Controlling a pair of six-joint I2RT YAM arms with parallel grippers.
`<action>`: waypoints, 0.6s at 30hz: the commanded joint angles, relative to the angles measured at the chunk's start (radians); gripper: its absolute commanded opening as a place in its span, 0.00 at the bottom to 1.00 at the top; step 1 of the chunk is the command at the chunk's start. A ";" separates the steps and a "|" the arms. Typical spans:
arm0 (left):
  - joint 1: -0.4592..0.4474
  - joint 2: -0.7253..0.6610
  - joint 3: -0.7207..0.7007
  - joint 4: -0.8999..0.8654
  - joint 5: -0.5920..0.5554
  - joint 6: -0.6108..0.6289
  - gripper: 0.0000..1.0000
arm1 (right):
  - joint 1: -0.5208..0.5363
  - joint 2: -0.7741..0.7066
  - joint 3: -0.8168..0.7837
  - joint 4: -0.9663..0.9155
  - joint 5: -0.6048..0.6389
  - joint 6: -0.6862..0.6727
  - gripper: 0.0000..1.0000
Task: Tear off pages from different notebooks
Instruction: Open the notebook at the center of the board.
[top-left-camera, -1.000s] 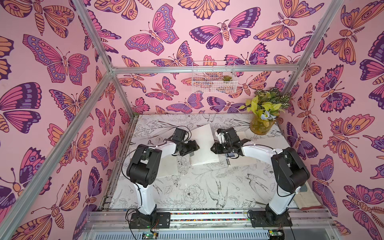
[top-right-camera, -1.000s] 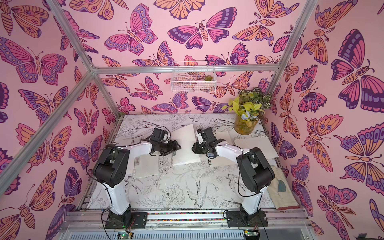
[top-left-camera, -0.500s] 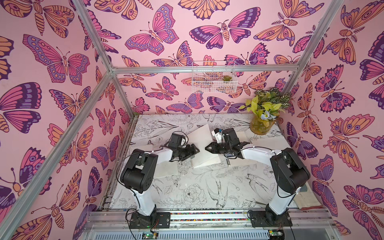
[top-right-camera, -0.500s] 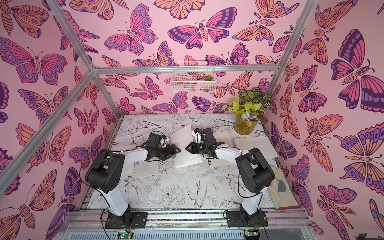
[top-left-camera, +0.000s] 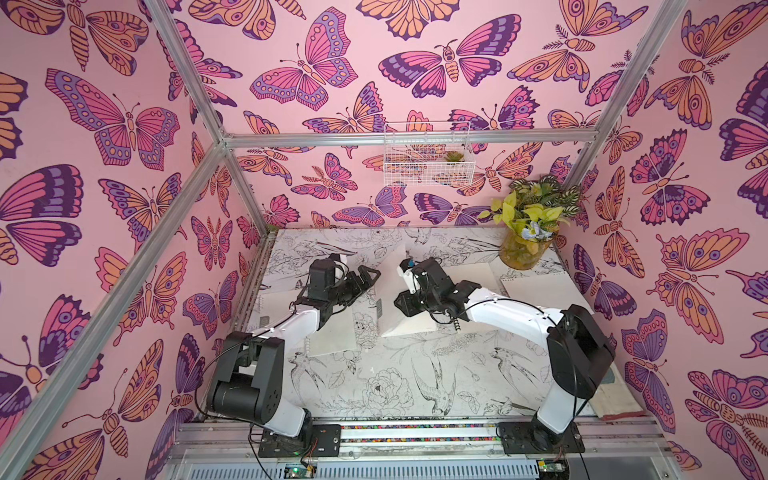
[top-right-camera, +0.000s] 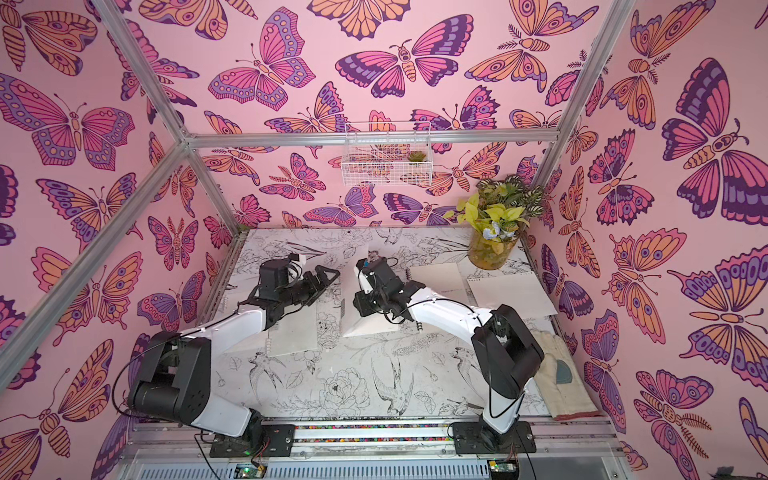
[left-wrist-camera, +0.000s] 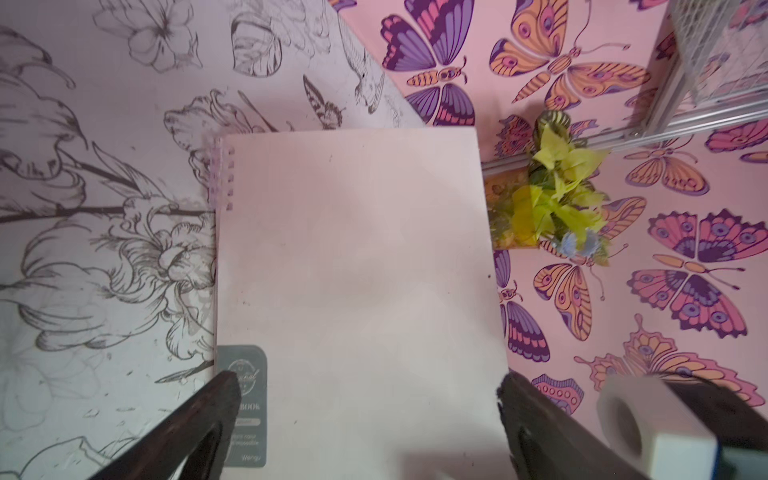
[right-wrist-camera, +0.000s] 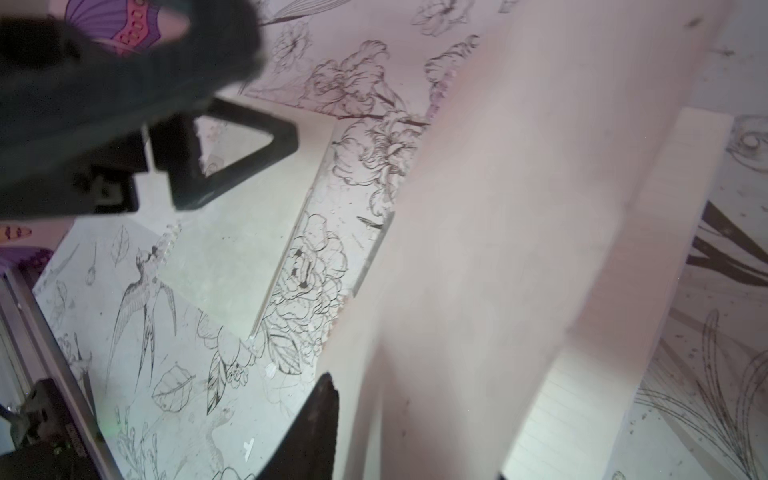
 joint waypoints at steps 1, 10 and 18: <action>0.028 -0.020 0.025 0.055 0.003 -0.050 1.00 | 0.069 0.048 0.100 -0.070 0.031 -0.084 0.49; 0.133 -0.051 -0.029 0.086 0.038 -0.070 1.00 | 0.119 0.140 0.241 -0.037 -0.285 -0.143 0.63; 0.160 -0.063 -0.065 0.088 0.065 -0.051 0.99 | 0.093 -0.008 0.058 0.256 -0.545 -0.079 0.78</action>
